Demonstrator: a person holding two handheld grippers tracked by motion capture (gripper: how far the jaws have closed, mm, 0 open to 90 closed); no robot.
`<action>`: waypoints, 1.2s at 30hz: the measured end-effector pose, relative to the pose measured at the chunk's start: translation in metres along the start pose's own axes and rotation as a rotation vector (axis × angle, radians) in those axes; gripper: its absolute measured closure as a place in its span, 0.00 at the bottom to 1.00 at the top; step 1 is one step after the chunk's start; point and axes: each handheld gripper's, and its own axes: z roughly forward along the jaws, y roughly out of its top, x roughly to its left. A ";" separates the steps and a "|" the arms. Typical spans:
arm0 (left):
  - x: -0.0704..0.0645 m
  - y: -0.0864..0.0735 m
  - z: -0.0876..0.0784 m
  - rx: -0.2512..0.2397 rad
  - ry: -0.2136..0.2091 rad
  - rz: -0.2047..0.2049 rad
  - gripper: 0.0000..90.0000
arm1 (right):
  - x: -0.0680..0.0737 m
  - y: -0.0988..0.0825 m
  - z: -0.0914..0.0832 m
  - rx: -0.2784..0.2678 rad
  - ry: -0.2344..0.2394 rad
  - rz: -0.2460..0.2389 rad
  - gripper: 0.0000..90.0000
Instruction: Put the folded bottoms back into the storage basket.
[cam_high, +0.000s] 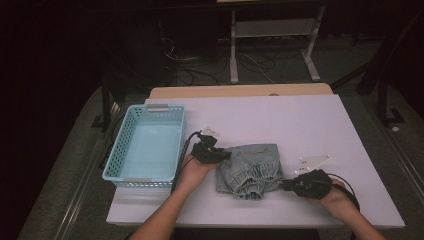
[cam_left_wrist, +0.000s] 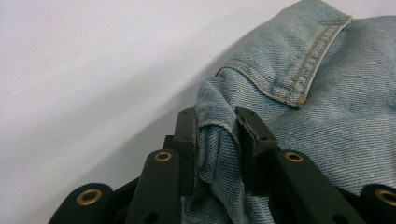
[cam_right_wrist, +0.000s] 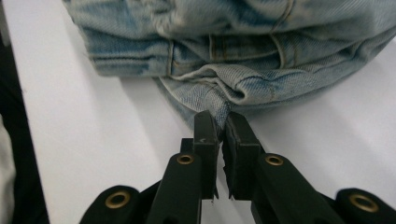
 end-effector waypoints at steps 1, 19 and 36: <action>-0.001 0.000 -0.001 -0.004 -0.002 -0.004 0.79 | 0.000 0.001 -0.001 -0.011 0.000 0.001 0.93; -0.018 0.023 -0.019 0.038 0.008 0.023 0.80 | -0.003 0.021 -0.021 -0.151 0.046 0.011 0.93; 0.002 0.069 -0.045 0.071 0.021 0.030 0.80 | -0.010 0.061 -0.028 -0.253 0.059 -0.025 0.93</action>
